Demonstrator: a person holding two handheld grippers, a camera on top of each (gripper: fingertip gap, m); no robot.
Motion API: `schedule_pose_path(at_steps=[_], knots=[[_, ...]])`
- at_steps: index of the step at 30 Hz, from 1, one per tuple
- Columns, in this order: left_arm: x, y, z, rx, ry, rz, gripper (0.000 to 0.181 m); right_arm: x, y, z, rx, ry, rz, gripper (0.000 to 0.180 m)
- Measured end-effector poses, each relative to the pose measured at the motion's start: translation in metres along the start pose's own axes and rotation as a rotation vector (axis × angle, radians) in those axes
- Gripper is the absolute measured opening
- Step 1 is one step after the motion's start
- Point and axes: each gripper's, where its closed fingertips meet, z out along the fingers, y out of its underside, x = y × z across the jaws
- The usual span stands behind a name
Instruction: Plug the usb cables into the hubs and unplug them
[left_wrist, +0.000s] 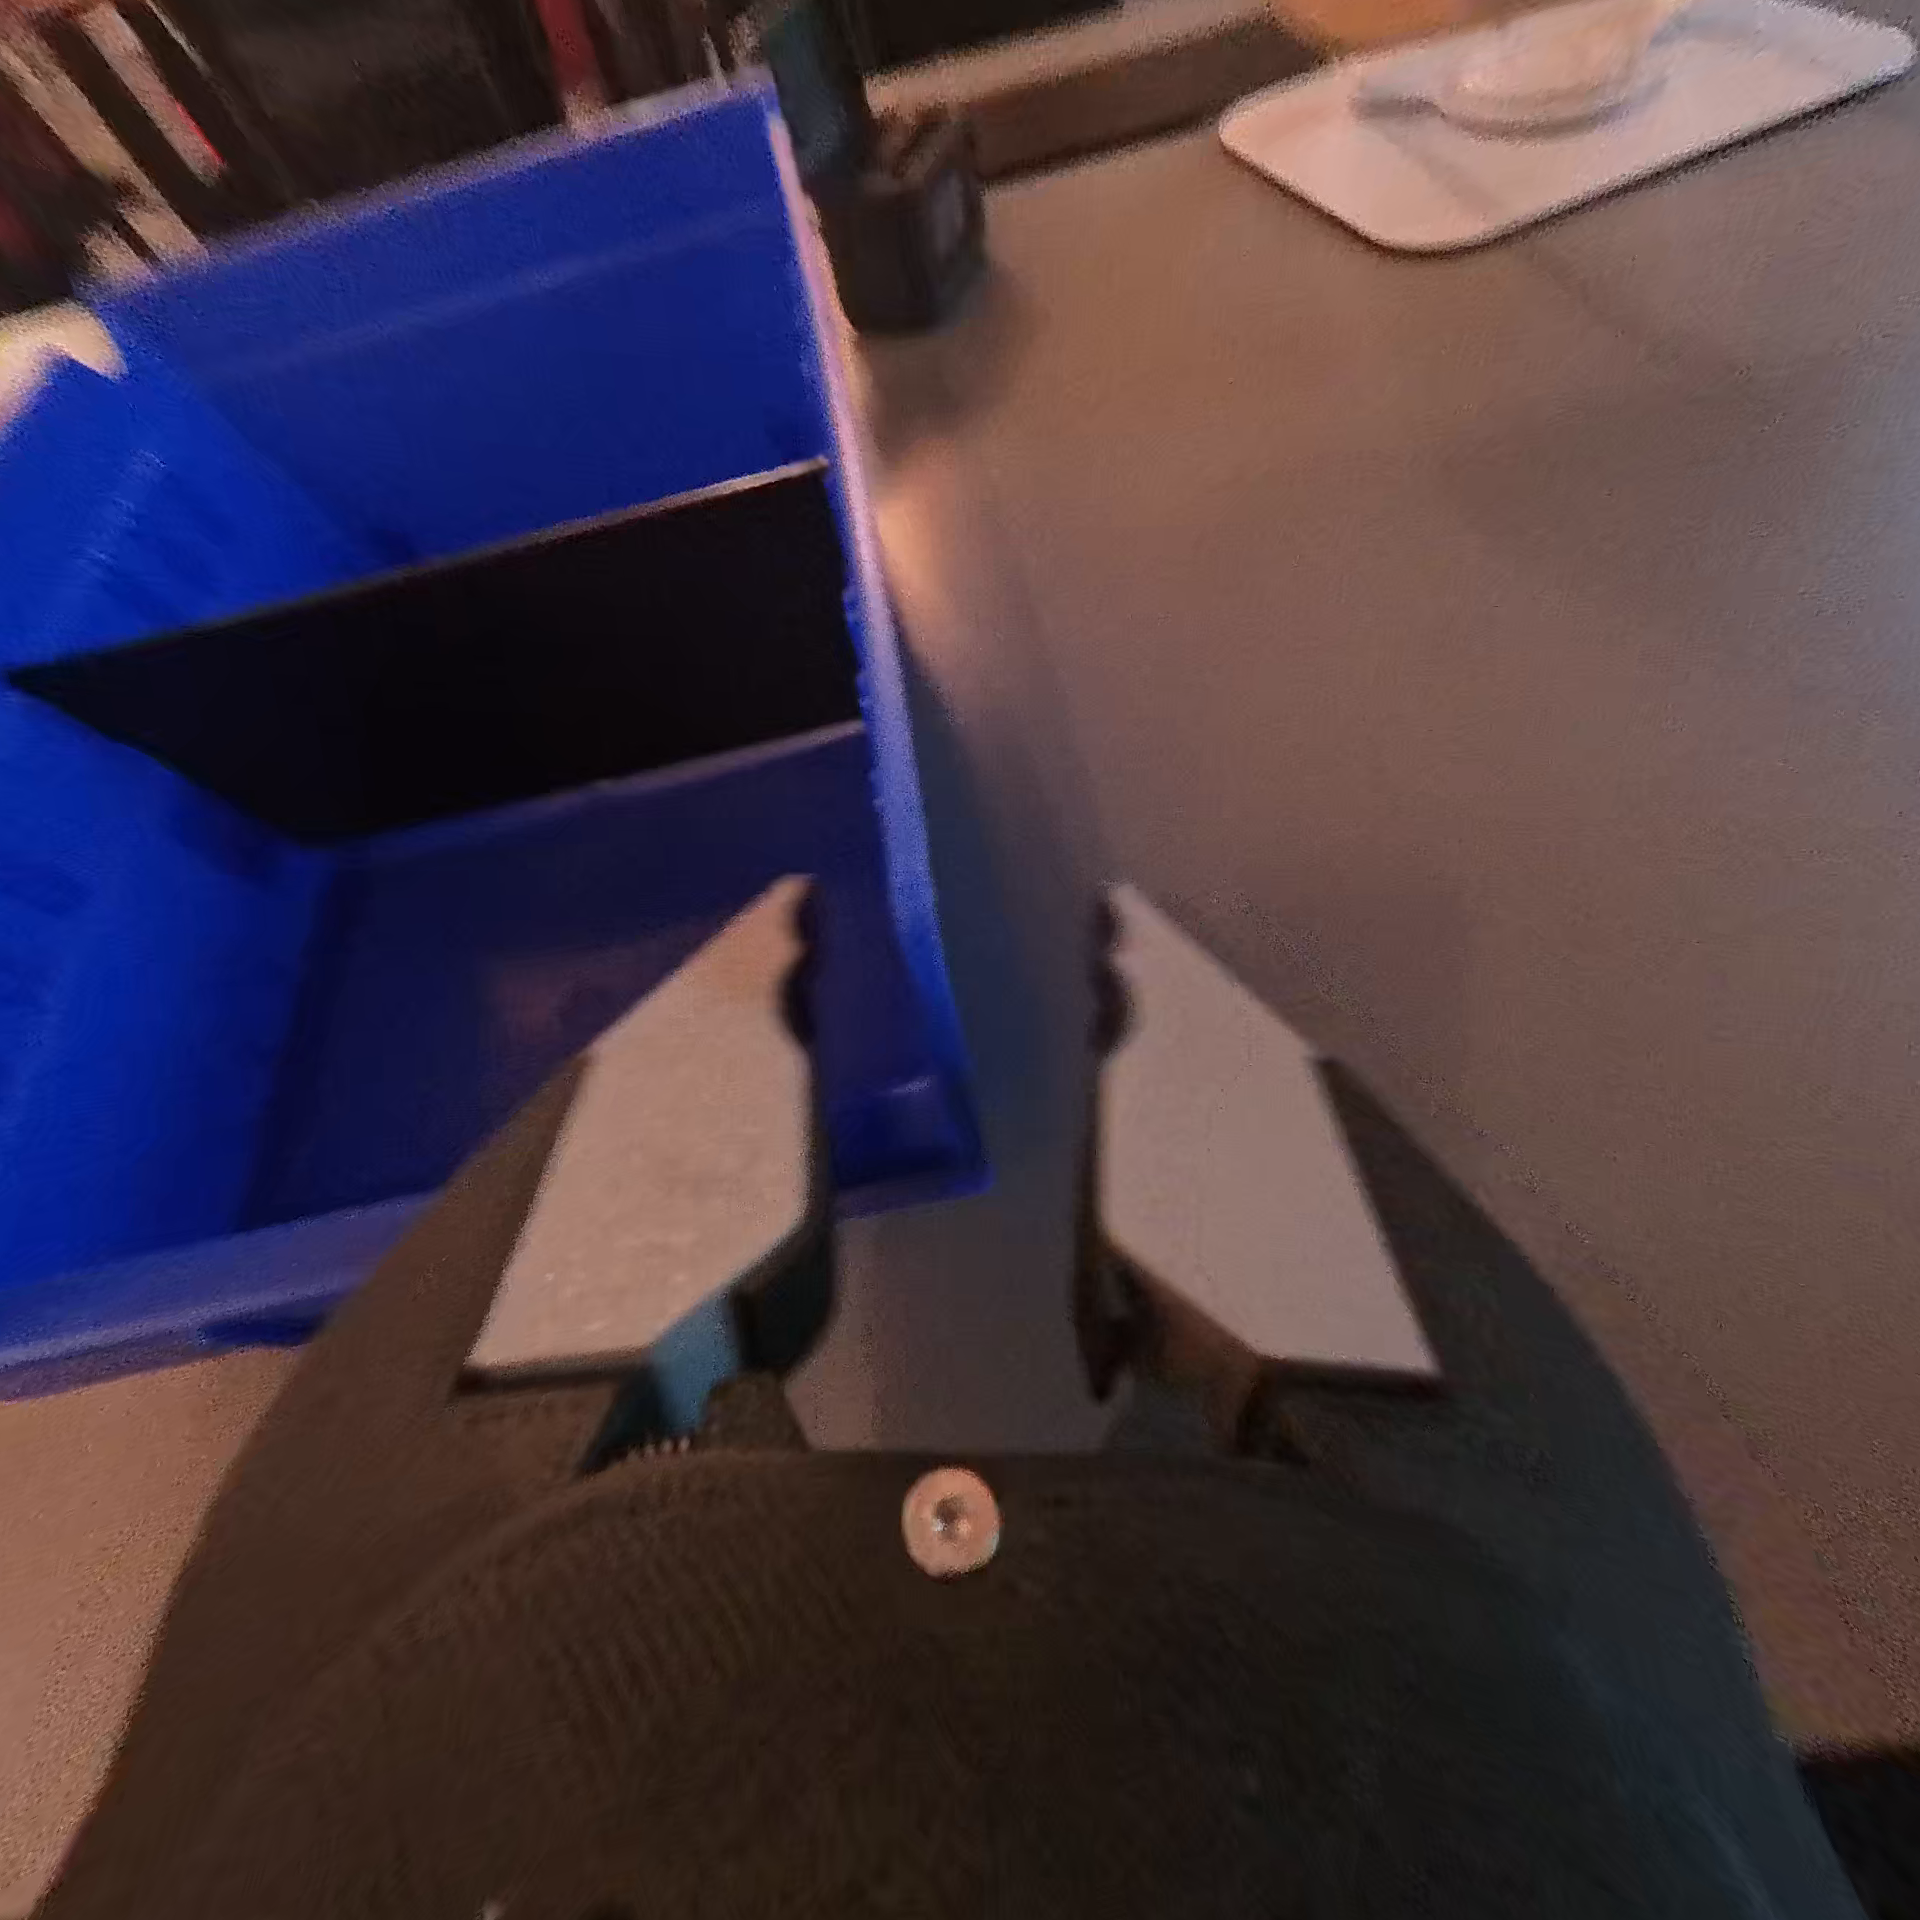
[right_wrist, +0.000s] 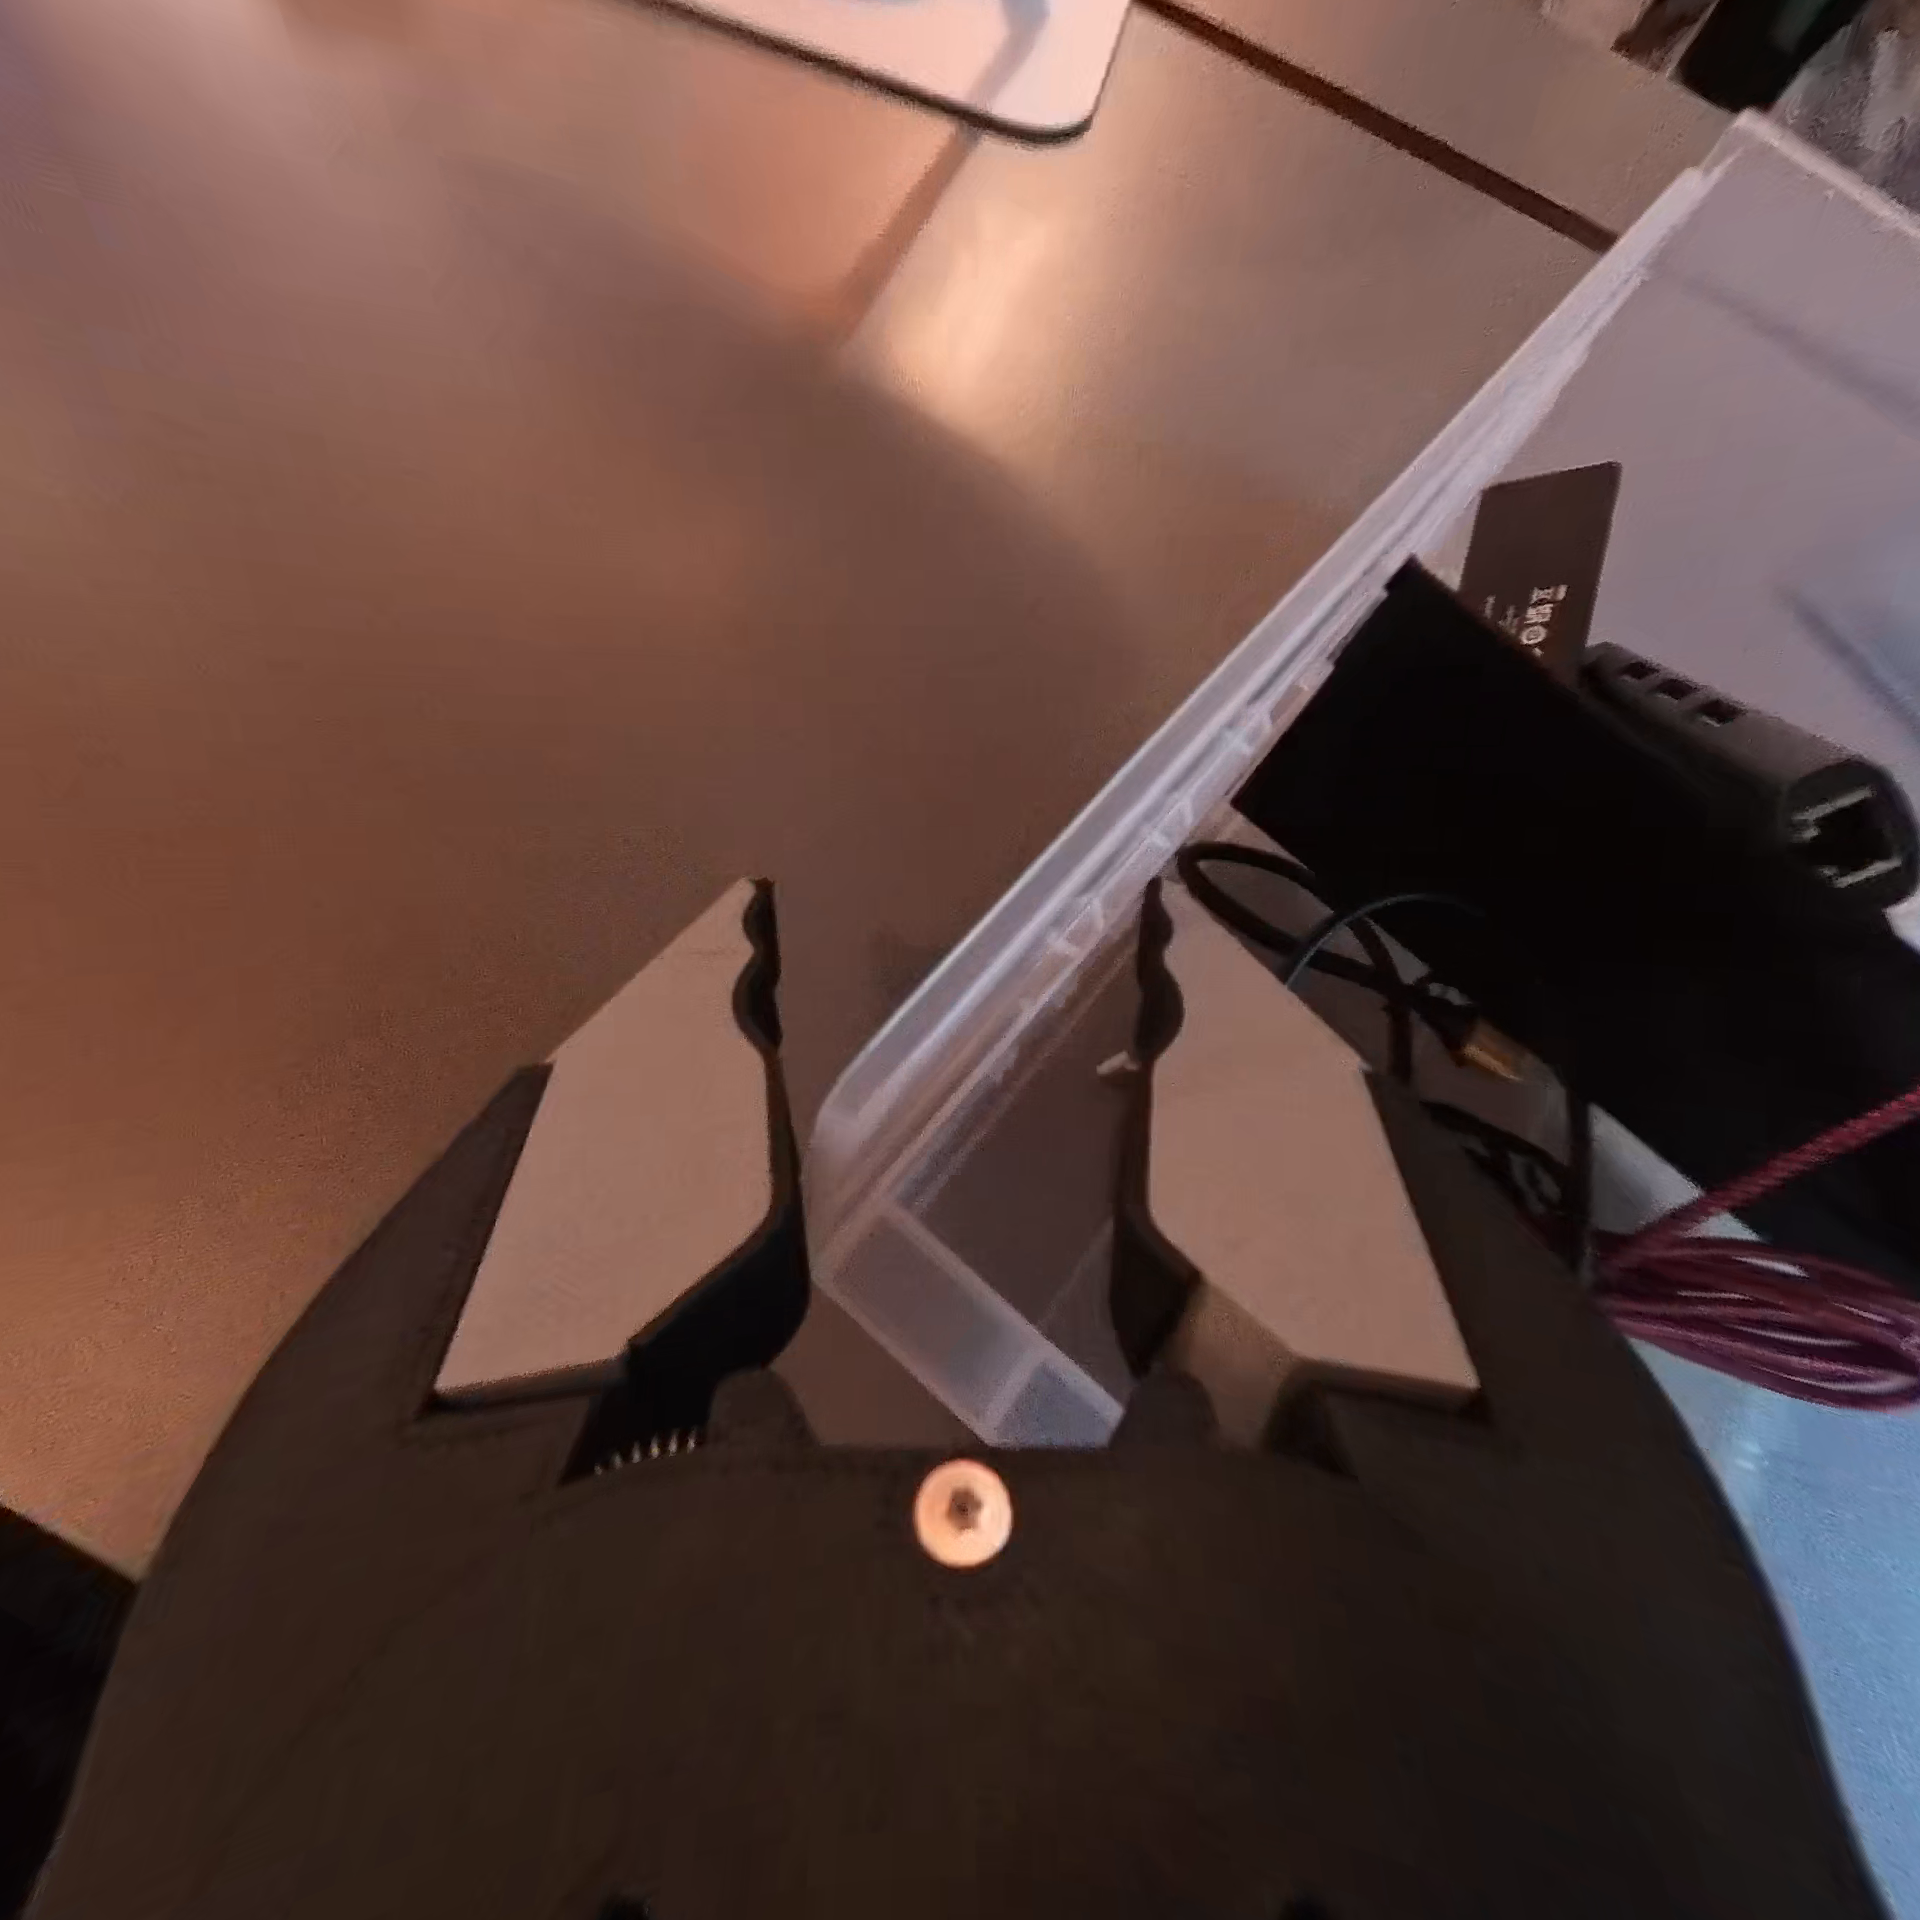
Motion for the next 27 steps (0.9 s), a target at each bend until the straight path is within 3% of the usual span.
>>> schedule_pose_path(at_steps=[1,5,8,13,18,22,25,27], knots=[[-0.003,-0.003,0.001,0.04,-0.007,0.014,0.007,-0.001,0.0,0.0,-0.022,0.013,-0.024,0.065],[-0.019,0.0,0.003,-0.004,-0.033,0.063,0.002,-0.028,-0.008,0.002,-0.01,-0.011,-0.058,0.061],[-0.023,0.002,0.003,-0.007,0.067,-0.024,0.005,-0.058,-0.019,0.007,0.014,-0.067,-0.083,0.061],[-0.026,0.011,0.0,-0.038,0.177,-0.149,0.038,-0.103,-0.037,0.017,0.032,-0.144,-0.135,0.059],[-0.018,0.009,-0.007,-0.043,0.245,-0.141,0.046,-0.13,-0.049,0.023,0.069,-0.21,-0.125,0.057],[-0.022,0.008,0.003,-0.027,0.155,-0.073,0.021,-0.145,-0.055,0.027,0.062,-0.215,-0.129,0.057],[-0.027,-0.006,0.005,0.081,0.07,-0.062,0.004,-0.155,-0.059,0.029,0.072,-0.219,-0.133,0.057],[-0.033,-0.004,0.006,0.086,-0.006,-0.007,0.001,-0.162,-0.061,0.029,0.083,-0.233,-0.126,0.058]])
